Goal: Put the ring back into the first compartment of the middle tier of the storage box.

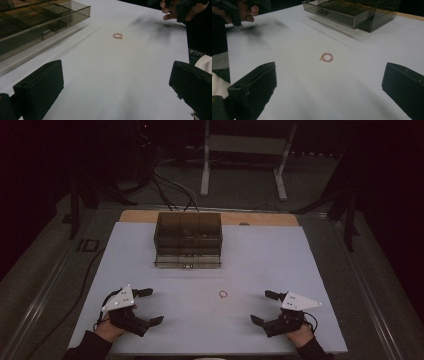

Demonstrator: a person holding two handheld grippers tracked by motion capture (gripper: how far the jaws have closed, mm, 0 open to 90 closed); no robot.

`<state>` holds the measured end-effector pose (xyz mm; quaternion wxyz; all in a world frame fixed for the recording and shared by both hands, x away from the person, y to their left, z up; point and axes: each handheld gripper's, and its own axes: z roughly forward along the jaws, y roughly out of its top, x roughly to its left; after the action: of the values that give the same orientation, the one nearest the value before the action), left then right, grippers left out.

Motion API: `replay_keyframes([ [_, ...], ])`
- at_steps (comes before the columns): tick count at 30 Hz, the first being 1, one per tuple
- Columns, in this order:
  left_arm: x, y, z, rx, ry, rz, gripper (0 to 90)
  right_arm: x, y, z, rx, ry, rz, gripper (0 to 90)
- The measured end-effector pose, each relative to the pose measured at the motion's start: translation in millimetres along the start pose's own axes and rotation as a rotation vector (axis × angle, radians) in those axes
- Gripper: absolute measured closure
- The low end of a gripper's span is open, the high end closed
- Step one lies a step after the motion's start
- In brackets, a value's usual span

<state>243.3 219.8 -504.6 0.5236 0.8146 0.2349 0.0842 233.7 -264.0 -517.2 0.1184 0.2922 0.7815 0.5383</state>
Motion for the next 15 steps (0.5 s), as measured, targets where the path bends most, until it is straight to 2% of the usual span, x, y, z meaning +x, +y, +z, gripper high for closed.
replay_keyframes([
  [15,-1.1,16.8,12.4,0.0,-0.026,-0.004,0.9,0.5,0.0,0.0,0.0,0.001,-0.001,0.0],
])
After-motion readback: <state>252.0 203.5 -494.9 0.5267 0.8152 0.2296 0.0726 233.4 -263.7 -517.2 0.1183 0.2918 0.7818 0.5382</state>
